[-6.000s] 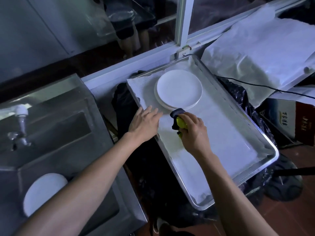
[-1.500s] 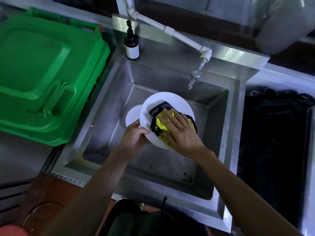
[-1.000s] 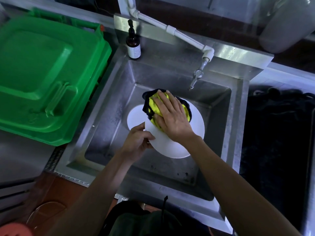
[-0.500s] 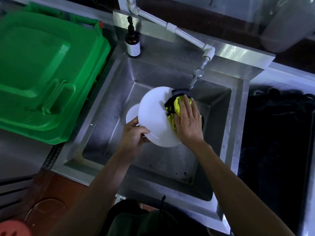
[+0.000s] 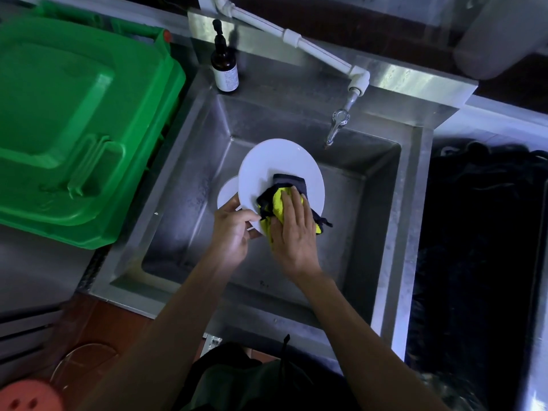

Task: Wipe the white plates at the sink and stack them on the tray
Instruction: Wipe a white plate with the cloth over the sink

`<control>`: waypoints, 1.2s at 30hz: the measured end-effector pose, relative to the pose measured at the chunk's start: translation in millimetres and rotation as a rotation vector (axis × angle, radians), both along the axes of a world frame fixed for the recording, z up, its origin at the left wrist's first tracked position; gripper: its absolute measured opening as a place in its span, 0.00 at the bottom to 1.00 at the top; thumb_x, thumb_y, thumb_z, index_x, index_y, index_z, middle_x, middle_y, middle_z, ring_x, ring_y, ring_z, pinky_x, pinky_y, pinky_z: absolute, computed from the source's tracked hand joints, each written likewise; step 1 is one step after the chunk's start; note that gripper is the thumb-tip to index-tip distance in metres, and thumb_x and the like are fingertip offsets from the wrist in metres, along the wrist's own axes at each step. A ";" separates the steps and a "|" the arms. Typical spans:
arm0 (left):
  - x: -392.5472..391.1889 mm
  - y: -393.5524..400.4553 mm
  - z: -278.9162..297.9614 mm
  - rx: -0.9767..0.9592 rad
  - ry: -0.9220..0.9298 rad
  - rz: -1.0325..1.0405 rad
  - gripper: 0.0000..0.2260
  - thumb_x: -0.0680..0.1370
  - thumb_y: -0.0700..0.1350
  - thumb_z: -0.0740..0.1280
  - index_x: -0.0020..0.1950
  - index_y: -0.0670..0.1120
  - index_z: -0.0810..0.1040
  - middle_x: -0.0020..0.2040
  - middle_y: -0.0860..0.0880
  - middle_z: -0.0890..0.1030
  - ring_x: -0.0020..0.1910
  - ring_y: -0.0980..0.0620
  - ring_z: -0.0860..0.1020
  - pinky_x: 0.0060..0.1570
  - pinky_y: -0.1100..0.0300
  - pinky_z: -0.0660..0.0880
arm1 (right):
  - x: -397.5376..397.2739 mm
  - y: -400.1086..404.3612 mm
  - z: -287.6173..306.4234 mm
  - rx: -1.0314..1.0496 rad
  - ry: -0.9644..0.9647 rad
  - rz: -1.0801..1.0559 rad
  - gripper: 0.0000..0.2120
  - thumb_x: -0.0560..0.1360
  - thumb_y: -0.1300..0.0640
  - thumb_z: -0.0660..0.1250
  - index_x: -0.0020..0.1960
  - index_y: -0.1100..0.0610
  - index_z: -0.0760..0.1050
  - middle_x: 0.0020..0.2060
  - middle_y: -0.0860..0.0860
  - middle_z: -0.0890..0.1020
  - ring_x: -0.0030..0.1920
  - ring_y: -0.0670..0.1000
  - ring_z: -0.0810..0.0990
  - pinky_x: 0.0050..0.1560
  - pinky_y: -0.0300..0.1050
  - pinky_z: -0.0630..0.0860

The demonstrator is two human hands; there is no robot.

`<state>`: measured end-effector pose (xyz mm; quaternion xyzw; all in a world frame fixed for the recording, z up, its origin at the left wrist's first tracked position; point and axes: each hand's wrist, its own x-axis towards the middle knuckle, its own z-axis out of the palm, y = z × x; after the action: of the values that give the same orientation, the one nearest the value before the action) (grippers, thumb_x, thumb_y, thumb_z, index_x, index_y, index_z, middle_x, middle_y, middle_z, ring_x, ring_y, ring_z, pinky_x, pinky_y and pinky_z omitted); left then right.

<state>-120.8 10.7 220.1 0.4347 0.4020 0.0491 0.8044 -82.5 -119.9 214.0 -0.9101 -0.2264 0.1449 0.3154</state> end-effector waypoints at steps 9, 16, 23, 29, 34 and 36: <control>-4.6 3.8 7.5 -0.008 -0.031 0.059 0.21 0.65 0.30 0.65 0.55 0.43 0.85 0.47 0.39 0.83 0.43 0.42 0.81 0.37 0.52 0.79 | -12.3 6.4 2.2 0.063 -0.083 0.043 0.24 0.84 0.54 0.58 0.78 0.61 0.62 0.79 0.57 0.60 0.80 0.60 0.57 0.78 0.58 0.56; -10.4 -1.2 3.0 -0.029 0.029 0.086 0.21 0.67 0.27 0.65 0.55 0.42 0.85 0.50 0.37 0.83 0.47 0.38 0.83 0.43 0.44 0.81 | -9.8 -19.9 -15.0 -0.028 -0.068 0.019 0.27 0.85 0.48 0.50 0.80 0.60 0.58 0.80 0.55 0.58 0.81 0.57 0.55 0.79 0.57 0.55; -12.4 1.7 5.9 0.021 0.059 -0.020 0.18 0.62 0.33 0.67 0.47 0.48 0.86 0.47 0.41 0.83 0.45 0.41 0.82 0.46 0.41 0.82 | 14.5 -39.5 -28.7 -0.091 -0.001 -0.089 0.26 0.86 0.48 0.50 0.82 0.55 0.53 0.82 0.52 0.52 0.81 0.55 0.48 0.80 0.57 0.50; -17.9 3.2 8.0 0.057 0.059 -0.144 0.18 0.64 0.35 0.67 0.49 0.51 0.86 0.50 0.45 0.86 0.46 0.44 0.85 0.43 0.47 0.83 | 45.5 -45.3 -24.2 -0.089 0.022 -0.091 0.27 0.86 0.48 0.50 0.82 0.55 0.50 0.82 0.51 0.48 0.81 0.55 0.44 0.80 0.57 0.47; -23.2 5.6 9.8 0.072 0.057 -0.243 0.23 0.65 0.34 0.66 0.55 0.52 0.86 0.54 0.45 0.86 0.48 0.43 0.85 0.43 0.48 0.82 | 70.9 -36.6 -14.3 -0.111 -0.043 -0.051 0.28 0.86 0.48 0.50 0.82 0.55 0.48 0.82 0.51 0.48 0.81 0.55 0.45 0.80 0.56 0.47; -24.5 4.2 10.9 0.084 0.047 -0.294 0.22 0.65 0.34 0.66 0.54 0.52 0.86 0.53 0.45 0.86 0.47 0.44 0.86 0.43 0.49 0.82 | 75.8 -29.8 -8.9 -0.088 -0.071 -0.040 0.27 0.86 0.49 0.50 0.82 0.55 0.49 0.82 0.51 0.49 0.81 0.55 0.46 0.80 0.56 0.48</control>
<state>-145.3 14.9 231.0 0.5231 0.3501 -0.0625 0.7745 -6.8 -149.7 205.1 -0.9321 -0.2126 0.1159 0.2695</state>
